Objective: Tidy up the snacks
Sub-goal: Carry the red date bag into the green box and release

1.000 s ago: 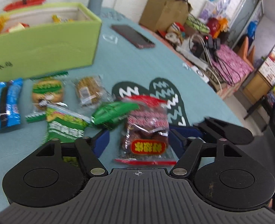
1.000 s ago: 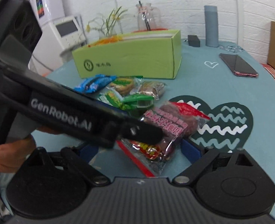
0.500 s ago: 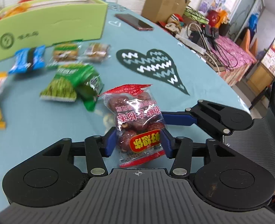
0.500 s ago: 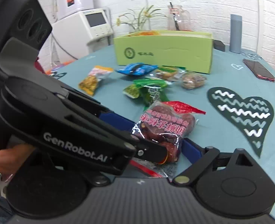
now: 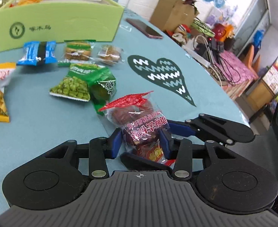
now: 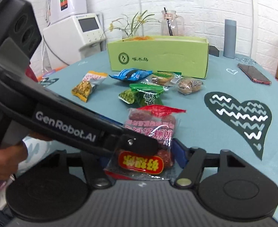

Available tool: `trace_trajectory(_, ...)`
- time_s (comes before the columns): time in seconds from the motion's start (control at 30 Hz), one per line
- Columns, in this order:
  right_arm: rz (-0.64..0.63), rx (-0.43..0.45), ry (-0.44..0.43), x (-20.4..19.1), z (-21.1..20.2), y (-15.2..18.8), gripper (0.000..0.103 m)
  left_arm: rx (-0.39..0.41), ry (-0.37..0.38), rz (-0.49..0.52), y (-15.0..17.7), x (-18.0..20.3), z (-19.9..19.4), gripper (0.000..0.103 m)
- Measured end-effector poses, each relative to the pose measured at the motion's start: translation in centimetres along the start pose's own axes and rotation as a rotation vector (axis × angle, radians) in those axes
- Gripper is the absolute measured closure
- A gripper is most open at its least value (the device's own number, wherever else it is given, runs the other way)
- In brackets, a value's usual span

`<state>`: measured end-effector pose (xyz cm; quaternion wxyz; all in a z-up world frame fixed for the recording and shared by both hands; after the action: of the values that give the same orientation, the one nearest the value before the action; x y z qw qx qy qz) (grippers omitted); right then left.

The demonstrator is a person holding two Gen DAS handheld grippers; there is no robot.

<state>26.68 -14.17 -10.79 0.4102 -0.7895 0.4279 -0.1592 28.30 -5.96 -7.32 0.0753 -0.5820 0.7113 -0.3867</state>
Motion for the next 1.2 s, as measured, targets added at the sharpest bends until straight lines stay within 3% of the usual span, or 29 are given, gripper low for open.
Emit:
trace_trajectory(0.13,0.002,0.034,-0.004,0.2,-0.8,-2.1,0.036,0.029,0.010,-0.004,-1.7,0.5,-1.2,0.083)
trace_trajectory(0.2,-0.015,0.075,0.003,0.4,-1.2,-4.0,0.029,0.068,0.023,0.012,-3.8,1.0,-2.1,0.082)
trace_trajectory(0.3,-0.072,0.133,0.034,1.3,-0.5,-8.0,0.028,0.135,0.013,0.051,-8.3,1.1,-2.6,0.082)
trace_trajectory(0.5,-0.146,0.190,0.027,4.7,5.1,-17.5,0.028,0.234,-0.048,0.082,-18.9,-2.2,-1.9,0.082)
trace_trajectory(0.67,-0.163,0.150,-0.013,7.0,12.2,-23.1,0.028,0.244,-0.126,0.056,-25.8,-7.4,1.0,0.082)
trace_trajectory(0.87,-0.176,0.021,-0.012,8.2,20.3,-23.3,0.028,0.140,-0.208,0.051,-27.1,-12.5,6.8,0.082)
trace_trajectory(1.0,-0.082,-0.032,-0.080,9.2,22.5,-22.4,0.017,0.113,-0.200,0.036,-26.5,-14.4,8.6,0.078)
trace_trajectory(1.2,-0.081,0.040,-0.071,8.4,19.5,-22.9,0.010,0.198,-0.177,0.009,-26.9,-14.2,5.6,0.048)
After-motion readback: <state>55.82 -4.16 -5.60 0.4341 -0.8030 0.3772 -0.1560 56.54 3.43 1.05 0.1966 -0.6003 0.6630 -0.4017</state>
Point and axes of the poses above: each gripper's, at about its wrist camera, not at the fingertips, and z roughly the way its jaws point, x to its right, y to its underside, the point moved 8 cm from there along z, roughly the way its jaws point, and after that the axes turned 1 degree about -y, right-handed, at the moved point
